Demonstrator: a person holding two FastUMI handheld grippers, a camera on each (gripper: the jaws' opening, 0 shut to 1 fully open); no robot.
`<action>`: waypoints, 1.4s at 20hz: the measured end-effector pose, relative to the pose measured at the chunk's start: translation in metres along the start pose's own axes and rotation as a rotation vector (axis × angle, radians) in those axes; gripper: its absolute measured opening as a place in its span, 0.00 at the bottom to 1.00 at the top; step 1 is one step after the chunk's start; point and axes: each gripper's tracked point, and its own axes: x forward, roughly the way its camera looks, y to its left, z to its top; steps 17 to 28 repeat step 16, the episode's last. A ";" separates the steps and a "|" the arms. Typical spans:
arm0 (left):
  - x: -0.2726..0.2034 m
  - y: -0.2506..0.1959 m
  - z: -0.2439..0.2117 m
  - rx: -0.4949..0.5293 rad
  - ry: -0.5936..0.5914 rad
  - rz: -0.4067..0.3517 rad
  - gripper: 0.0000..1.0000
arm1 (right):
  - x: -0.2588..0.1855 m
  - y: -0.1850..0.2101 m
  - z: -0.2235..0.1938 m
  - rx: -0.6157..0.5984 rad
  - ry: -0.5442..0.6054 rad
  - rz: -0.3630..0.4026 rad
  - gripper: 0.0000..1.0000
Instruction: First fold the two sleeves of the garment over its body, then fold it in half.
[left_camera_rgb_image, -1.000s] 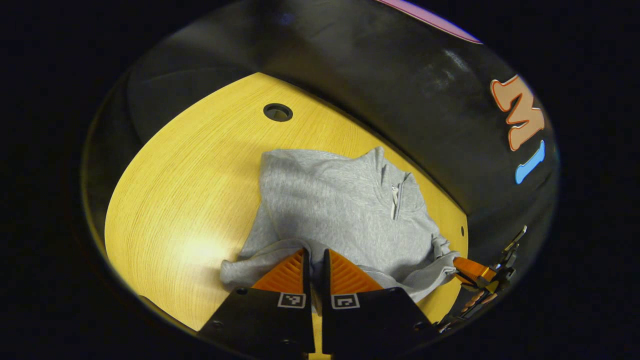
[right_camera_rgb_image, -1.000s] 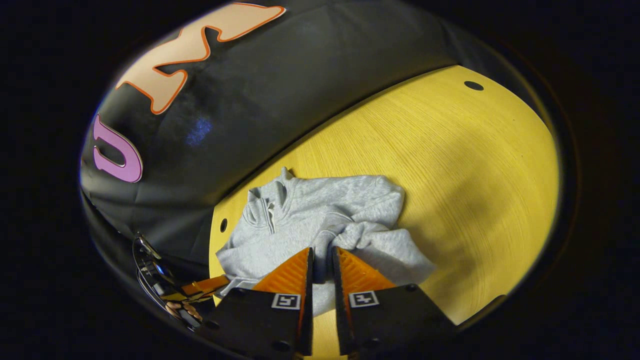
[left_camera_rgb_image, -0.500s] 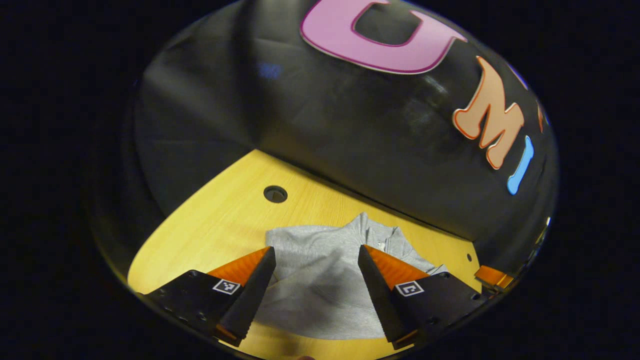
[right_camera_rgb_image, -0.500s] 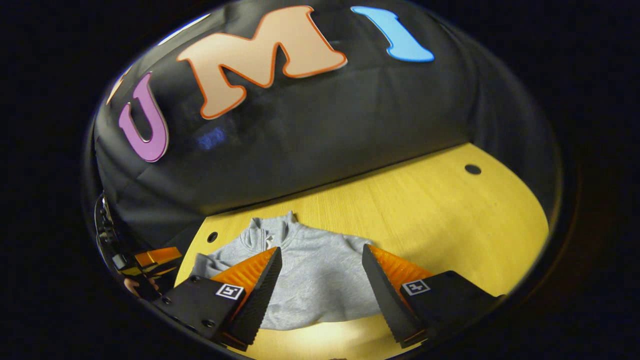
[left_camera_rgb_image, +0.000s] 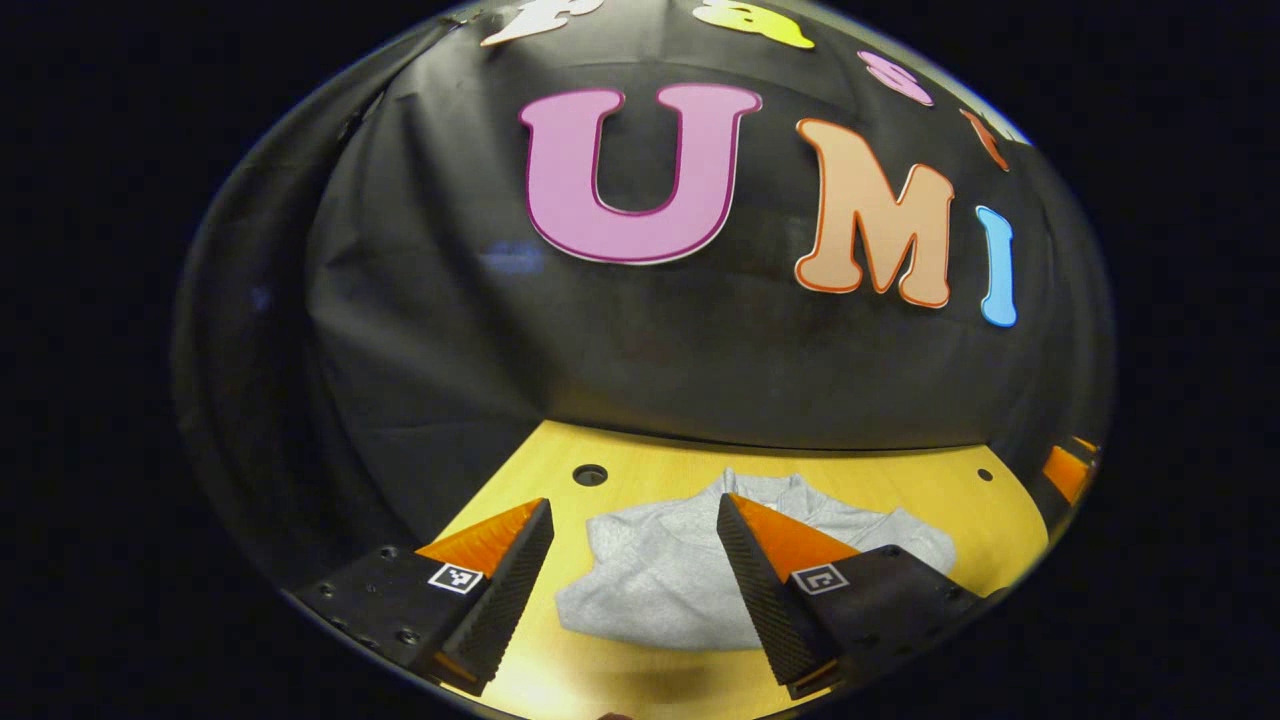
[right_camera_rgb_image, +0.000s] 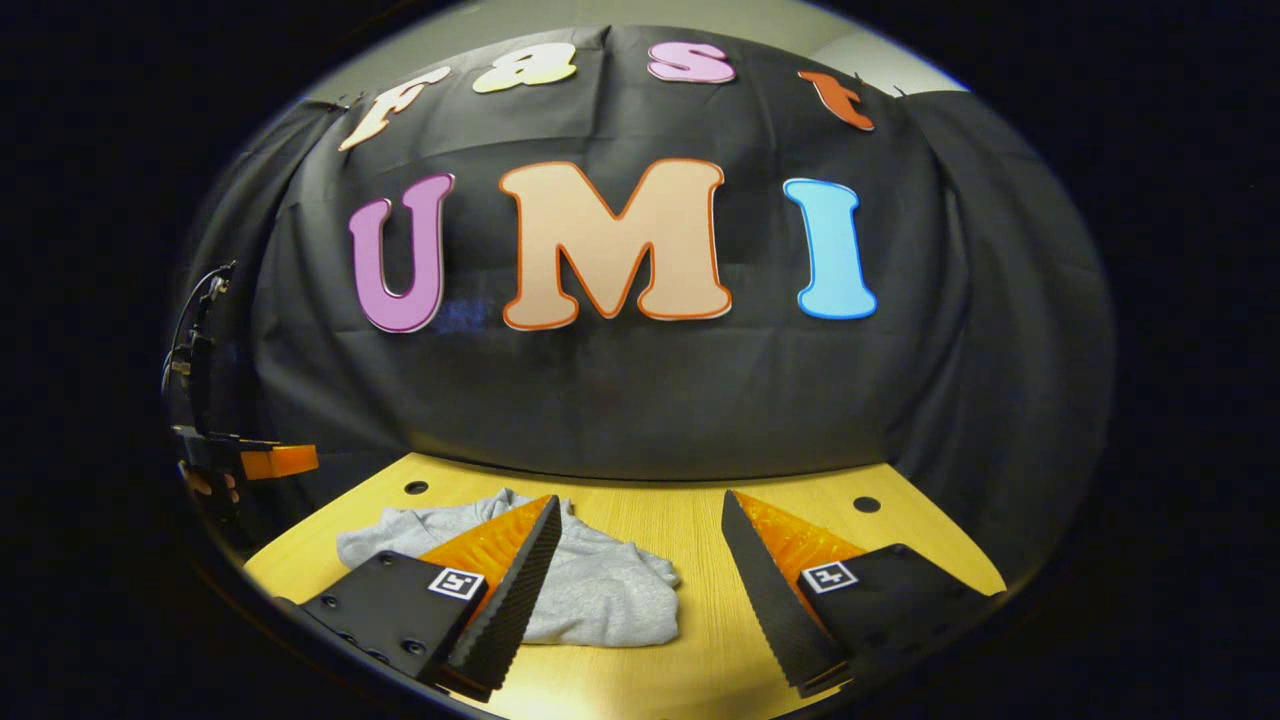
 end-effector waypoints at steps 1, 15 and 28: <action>-0.014 0.002 0.002 0.013 -0.020 0.014 0.94 | -0.011 -0.001 0.004 0.003 -0.016 0.009 0.99; -0.109 0.010 0.051 0.130 -0.234 -0.014 0.96 | -0.096 -0.001 0.035 0.068 -0.151 -0.090 0.98; -0.111 0.011 0.053 0.128 -0.240 -0.018 0.96 | -0.101 0.004 0.037 0.067 -0.159 -0.087 0.98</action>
